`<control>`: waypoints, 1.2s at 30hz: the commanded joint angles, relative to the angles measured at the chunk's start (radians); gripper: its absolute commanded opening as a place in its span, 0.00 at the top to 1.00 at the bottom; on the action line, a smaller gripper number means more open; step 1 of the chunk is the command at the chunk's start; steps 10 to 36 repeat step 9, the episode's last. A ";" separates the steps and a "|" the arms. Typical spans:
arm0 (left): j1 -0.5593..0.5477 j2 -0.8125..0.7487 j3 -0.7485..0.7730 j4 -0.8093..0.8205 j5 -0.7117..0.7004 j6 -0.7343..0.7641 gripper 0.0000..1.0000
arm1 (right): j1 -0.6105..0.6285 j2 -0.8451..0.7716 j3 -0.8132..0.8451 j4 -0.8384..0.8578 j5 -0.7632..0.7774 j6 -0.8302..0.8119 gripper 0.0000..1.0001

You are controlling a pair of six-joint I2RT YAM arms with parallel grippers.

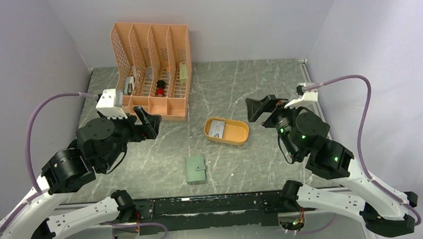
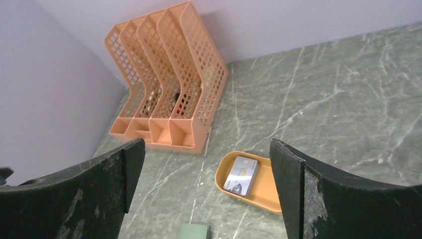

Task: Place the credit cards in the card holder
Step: Reset both arms

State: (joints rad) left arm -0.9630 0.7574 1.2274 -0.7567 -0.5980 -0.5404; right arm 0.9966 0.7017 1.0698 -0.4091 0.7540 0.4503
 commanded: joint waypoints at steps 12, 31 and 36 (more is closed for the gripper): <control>0.001 -0.030 -0.023 0.028 -0.005 0.020 0.08 | -0.003 0.096 0.153 -0.153 0.172 0.034 0.00; 0.001 -0.030 -0.023 0.028 -0.005 0.020 0.08 | -0.003 0.096 0.153 -0.153 0.172 0.034 0.00; 0.001 -0.030 -0.023 0.028 -0.005 0.020 0.08 | -0.003 0.096 0.153 -0.153 0.172 0.034 0.00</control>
